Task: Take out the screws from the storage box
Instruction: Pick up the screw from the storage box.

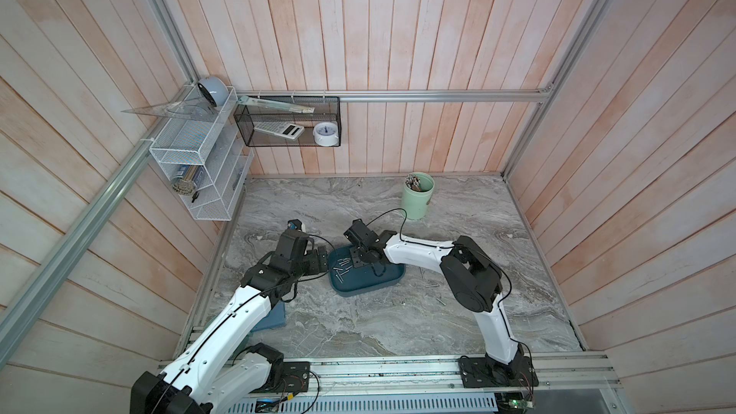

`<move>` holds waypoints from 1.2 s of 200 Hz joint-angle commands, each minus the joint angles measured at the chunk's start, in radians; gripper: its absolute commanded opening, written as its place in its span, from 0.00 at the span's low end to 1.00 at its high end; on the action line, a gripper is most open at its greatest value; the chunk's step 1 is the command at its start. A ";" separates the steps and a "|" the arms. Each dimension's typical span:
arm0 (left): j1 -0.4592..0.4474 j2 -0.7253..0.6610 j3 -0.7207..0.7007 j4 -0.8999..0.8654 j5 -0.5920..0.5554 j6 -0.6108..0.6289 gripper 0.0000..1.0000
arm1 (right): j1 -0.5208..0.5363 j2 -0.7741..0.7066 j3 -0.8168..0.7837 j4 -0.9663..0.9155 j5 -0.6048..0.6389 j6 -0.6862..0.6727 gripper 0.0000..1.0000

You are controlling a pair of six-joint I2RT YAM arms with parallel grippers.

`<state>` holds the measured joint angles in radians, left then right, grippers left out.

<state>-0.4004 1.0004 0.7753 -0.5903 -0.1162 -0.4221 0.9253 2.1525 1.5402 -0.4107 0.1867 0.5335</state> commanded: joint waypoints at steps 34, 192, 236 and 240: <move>0.001 -0.017 -0.004 0.011 -0.011 0.015 0.96 | 0.012 -0.014 0.014 -0.143 0.016 0.084 0.59; 0.002 -0.010 -0.005 0.016 -0.003 0.014 0.96 | 0.013 -0.095 0.020 -0.289 -0.030 0.432 0.62; 0.001 -0.011 -0.007 0.016 0.003 0.013 0.96 | 0.012 -0.028 0.102 -0.321 -0.019 0.479 0.57; 0.001 -0.010 -0.006 0.016 0.002 0.013 0.96 | 0.011 -0.021 0.110 -0.327 -0.021 0.485 0.57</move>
<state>-0.4004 0.9962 0.7753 -0.5877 -0.1154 -0.4221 0.9318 2.0804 1.5879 -0.6819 0.1631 0.9596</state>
